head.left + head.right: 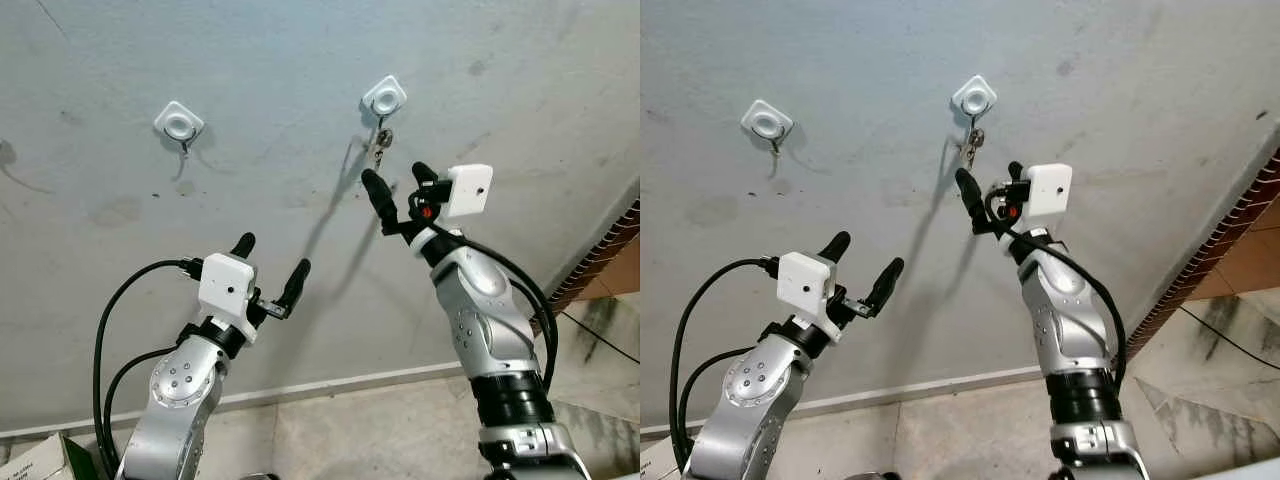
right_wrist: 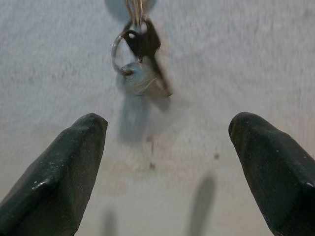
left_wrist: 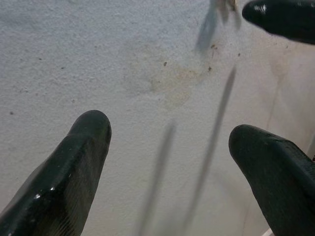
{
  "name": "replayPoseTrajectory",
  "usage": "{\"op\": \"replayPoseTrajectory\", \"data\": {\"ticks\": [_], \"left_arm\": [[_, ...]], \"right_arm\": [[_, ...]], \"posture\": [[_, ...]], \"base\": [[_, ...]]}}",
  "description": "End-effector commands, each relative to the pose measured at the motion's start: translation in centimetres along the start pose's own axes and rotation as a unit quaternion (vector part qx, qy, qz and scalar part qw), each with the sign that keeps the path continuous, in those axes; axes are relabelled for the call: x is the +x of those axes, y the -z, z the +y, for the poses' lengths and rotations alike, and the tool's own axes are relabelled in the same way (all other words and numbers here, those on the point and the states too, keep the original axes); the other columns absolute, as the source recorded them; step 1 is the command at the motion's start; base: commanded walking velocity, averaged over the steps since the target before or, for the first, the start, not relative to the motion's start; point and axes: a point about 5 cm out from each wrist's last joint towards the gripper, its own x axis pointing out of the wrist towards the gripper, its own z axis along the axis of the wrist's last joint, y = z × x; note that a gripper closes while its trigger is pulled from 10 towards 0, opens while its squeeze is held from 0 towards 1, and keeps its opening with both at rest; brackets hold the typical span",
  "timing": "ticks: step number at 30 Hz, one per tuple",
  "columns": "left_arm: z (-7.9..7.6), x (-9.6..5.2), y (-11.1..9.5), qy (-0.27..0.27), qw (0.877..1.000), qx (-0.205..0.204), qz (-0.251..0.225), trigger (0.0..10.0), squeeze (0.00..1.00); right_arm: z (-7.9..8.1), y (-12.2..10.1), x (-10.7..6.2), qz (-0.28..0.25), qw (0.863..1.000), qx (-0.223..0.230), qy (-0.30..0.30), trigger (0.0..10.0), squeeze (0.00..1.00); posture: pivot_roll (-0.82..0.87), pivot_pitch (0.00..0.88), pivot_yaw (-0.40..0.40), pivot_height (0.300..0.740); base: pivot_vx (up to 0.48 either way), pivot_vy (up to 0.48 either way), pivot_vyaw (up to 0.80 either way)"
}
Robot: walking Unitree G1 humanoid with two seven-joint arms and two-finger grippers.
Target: Hang keys on a hook
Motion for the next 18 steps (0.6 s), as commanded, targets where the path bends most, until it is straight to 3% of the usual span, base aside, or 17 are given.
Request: {"op": "replayPoseTrajectory", "data": {"ticks": [1,18], "left_arm": [[0.24,-0.09,0.38,-0.002,1.0,0.001,0.011,10.0,0.0],[0.26,-0.02,0.34,-0.002,1.0,0.001,0.01,10.0,0.0]], "right_arm": [[0.58,-0.7,0.05,-0.008,1.0,-0.002,-0.016,10.0,0.0],[0.58,-0.31,-0.38,0.005,1.0,-0.001,-0.012,10.0,0.0]], "posture": [[0.11,0.062,0.052,0.74],[0.11,0.06,0.052,0.74]], "base": [[0.0,0.0,0.0],[0.0,0.0,0.0]]}}
